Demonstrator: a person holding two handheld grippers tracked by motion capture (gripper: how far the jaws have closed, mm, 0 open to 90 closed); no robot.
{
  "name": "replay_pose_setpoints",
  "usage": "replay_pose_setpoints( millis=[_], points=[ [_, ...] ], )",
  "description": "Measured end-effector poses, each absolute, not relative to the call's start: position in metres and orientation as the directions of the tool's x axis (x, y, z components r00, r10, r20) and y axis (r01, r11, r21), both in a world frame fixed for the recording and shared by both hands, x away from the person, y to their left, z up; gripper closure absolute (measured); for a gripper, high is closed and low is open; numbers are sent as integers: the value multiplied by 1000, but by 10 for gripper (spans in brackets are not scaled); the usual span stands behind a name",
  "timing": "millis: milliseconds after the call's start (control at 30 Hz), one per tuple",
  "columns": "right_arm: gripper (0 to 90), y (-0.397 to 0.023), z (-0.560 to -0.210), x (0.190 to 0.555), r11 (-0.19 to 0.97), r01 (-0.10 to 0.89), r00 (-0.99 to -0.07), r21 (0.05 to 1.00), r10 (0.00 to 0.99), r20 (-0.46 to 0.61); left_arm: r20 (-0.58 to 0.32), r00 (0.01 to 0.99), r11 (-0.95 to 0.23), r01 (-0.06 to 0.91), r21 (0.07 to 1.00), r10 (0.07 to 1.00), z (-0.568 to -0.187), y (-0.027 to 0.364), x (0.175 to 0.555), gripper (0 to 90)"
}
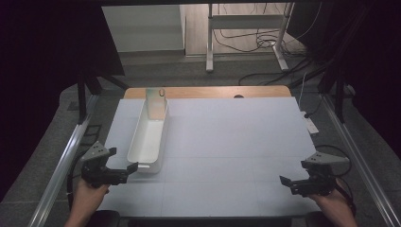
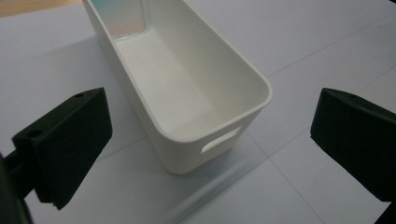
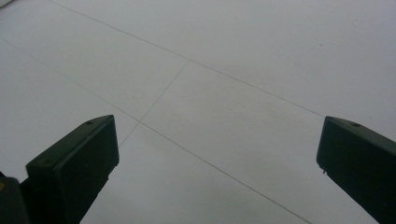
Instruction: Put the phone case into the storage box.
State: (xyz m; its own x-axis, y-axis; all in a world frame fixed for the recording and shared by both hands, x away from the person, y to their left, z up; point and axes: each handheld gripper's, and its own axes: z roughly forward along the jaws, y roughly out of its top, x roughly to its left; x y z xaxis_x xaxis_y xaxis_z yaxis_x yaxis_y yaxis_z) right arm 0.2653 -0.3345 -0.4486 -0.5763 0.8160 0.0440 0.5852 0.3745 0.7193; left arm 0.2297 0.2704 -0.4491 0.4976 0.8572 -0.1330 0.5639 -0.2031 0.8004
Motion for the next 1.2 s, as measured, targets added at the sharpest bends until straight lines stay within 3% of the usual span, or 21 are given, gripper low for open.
replay_pose_setpoints(
  millis=[1200],
  points=[
    [0,-334,-449,266,379,586,-579,716,814,43,-144,462,-207,627,752,875,-469,272,206,0]
  ],
)
